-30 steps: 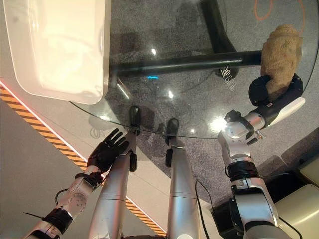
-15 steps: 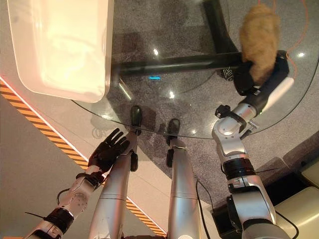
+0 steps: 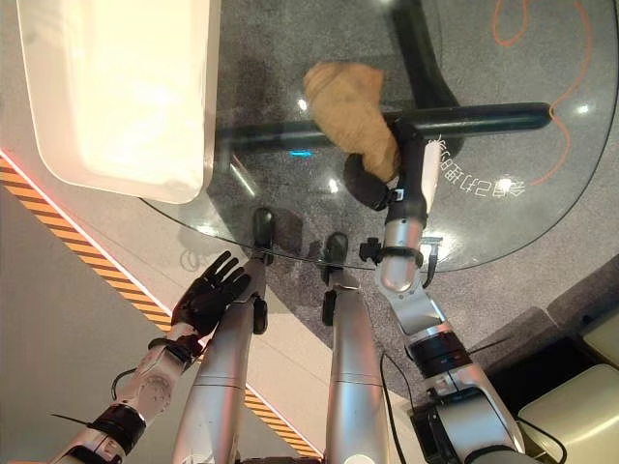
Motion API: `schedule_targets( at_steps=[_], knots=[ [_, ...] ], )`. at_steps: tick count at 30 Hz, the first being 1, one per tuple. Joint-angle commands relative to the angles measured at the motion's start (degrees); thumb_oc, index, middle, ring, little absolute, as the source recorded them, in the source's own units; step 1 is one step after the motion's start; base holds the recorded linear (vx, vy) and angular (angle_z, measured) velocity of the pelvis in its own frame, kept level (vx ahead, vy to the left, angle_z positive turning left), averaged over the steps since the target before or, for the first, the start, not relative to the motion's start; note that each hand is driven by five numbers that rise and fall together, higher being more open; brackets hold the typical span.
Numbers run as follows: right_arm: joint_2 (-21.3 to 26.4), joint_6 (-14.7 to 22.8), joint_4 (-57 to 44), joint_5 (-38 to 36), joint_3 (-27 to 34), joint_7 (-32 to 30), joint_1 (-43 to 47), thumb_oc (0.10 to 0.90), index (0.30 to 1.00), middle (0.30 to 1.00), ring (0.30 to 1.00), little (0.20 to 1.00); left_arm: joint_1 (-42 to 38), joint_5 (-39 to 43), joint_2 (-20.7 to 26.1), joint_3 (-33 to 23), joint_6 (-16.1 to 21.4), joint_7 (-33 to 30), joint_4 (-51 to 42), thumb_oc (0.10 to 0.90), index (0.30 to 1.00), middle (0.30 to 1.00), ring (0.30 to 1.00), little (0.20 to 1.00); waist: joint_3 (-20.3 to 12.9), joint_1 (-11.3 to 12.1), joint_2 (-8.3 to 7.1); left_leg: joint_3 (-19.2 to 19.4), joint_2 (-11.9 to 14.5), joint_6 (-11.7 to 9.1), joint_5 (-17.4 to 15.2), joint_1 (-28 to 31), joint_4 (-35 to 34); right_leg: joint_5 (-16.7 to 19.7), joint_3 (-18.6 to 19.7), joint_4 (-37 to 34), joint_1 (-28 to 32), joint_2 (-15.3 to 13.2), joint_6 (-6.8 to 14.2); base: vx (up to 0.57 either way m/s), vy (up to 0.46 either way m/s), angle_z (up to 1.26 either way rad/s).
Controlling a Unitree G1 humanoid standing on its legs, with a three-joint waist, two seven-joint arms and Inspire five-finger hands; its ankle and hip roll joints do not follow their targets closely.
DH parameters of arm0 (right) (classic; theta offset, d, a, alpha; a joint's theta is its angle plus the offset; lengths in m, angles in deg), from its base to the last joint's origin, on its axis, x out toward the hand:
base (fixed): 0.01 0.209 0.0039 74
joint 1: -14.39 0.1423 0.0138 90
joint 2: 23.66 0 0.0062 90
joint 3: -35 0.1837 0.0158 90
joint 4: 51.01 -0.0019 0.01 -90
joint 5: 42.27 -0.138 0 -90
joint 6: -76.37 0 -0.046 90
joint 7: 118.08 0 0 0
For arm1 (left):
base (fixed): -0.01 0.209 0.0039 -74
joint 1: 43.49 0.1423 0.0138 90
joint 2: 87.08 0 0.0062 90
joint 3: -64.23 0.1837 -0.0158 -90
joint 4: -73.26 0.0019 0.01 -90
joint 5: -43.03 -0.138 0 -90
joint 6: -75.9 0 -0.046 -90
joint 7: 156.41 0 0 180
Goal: Wipe the table with a cloth and put it in the basket.
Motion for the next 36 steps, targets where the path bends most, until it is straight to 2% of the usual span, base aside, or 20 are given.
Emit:
schedule_targets(
  at_steps=[1, 5, 8, 15, 22, 27, 30, 32, 36],
  knots=[
    [-0.5, 4.9, -7.7, 1.3, -2.0, 5.2, -5.0, 0.100, 0.300, 0.300, 0.300, 0.200, 8.9, -2.9, -7.7, 5.3, -2.4, 5.1, -1.8, 0.800, 0.900, 0.900, 0.900, 0.900, -1.0, -0.5, 1.72, 4.7, -1.6, 3.7, -12.9, 0.3, 12.4, 12.2, 0.5, -14.6, 1.7, 4.4, 0.5, 0.00, 0.007, -0.04],
    [-0.2, 6.3, -8.0, -0.4, -4.3, 10.5, -5.7, 0.100, 0.300, 0.300, 0.300, 0.200, 8.8, -2.8, -7.2, 5.2, -2.7, 5.3, -1.9, 0.800, 0.900, 0.900, 0.900, 0.900, -1.0, -0.4, 1.59, 4.7, -1.6, 3.6, -12.7, 0.0, 12.6, 12.3, 0.3, -14.5, 1.5, 4.3, 0.6, 0.00, -0.001, -0.03],
    [0.6, 7.7, -7.8, -4.9, -5.5, 16.2, -5.4, 0.100, 0.300, 0.300, 0.300, 0.200, 8.4, -2.9, -6.5, 5.0, -3.7, 5.2, -2.2, 0.800, 0.900, 0.900, 0.900, 0.900, -1.0, -0.2, 1.53, 4.6, -1.6, 3.5, -12.8, -0.2, 13.0, 12.2, 0.0, -14.1, 1.4, 4.2, 0.7, 0.00, 0.000, 0.00],
    [2.4, 7.4, -9.6, -12.2, -8.4, 28.9, -5.2, 0.100, 0.300, 0.300, 0.300, 0.200, 8.0, -0.8, -5.0, 5.1, -4.5, 4.2, -3.9, 0.800, 0.900, 0.900, 0.900, 0.900, -1.0, 0.2, 1.30, 4.2, -1.6, 3.3, -12.8, -0.6, 13.7, 12.1, -0.5, -13.4, 1.0, 3.8, 0.8, 0.00, -0.019, 0.01],
    [3.4, 8.0, -9.7, -14.9, -9.4, 31.8, -5.2, 0.100, 0.300, 0.300, 0.300, 0.200, 8.0, 2.8, -4.0, 4.6, -3.7, 2.3, -5.9, 0.800, 0.900, 0.900, 0.900, 0.900, -1.0, 0.6, 1.24, 3.7, -1.6, 3.3, -12.8, -1.0, 14.3, 12.0, -1.0, -12.6, 0.6, 3.5, 0.7, 0.01, -0.022, 0.02],
    [3.2, 8.7, -9.8, -14.8, -9.2, 31.1, -6.1, 0.100, 0.300, 0.300, 0.300, 0.200, 8.9, 5.0, -3.6, 3.8, -5.2, 2.4, -7.5, 0.800, 0.900, 0.900, 0.900, 0.900, -1.0, 0.8, 1.49, 3.5, -1.7, 3.2, -12.7, -0.9, 14.4, 11.9, -1.2, -12.7, 0.9, 3.3, 0.6, 0.00, -0.016, 0.06],
    [3.1, 9.1, -10.1, -14.6, -8.8, 30.5, -6.7, 0.100, 0.300, 0.300, 0.300, 0.200, 9.8, 4.2, -3.4, 4.1, -4.3, 2.2, -7.8, 0.800, 0.900, 0.900, 0.900, 0.900, -1.0, 1.0, 1.62, 3.2, -1.8, 3.3, -12.7, -0.9, 14.5, 11.9, -1.3, -12.6, 0.9, 3.3, 0.5, 0.00, -0.011, 0.01],
    [3.3, 8.9, -10.7, -14.2, -8.3, 30.0, -7.2, 0.100, 0.300, 0.300, 0.300, 0.200, 10.9, 6.5, -3.1, 2.9, -3.2, 1.4, -8.6, 0.800, 0.900, 0.900, 0.900, 0.900, -1.0, 1.2, 1.62, 3.1, -1.8, 3.5, -12.8, -0.5, 14.5, 11.6, -1.5, -12.3, 1.2, 3.4, 0.4, 0.00, 0.000, 0.00],
    [3.4, 9.1, -11.0, -13.8, -6.7, 30.1, -8.3, 0.100, 0.300, 0.300, 0.300, 0.200, 13.0, 7.0, -2.2, 0.6, -3.9, 0.6, -9.9, 0.800, 0.900, 0.900, 0.900, 0.900, -1.0, 1.4, 1.98, 3.0, -1.8, 3.3, -12.7, 0.1, 14.5, 11.6, -1.7, -12.8, 2.0, 3.4, 0.2, 0.00, -0.005, 0.01]
  ],
)
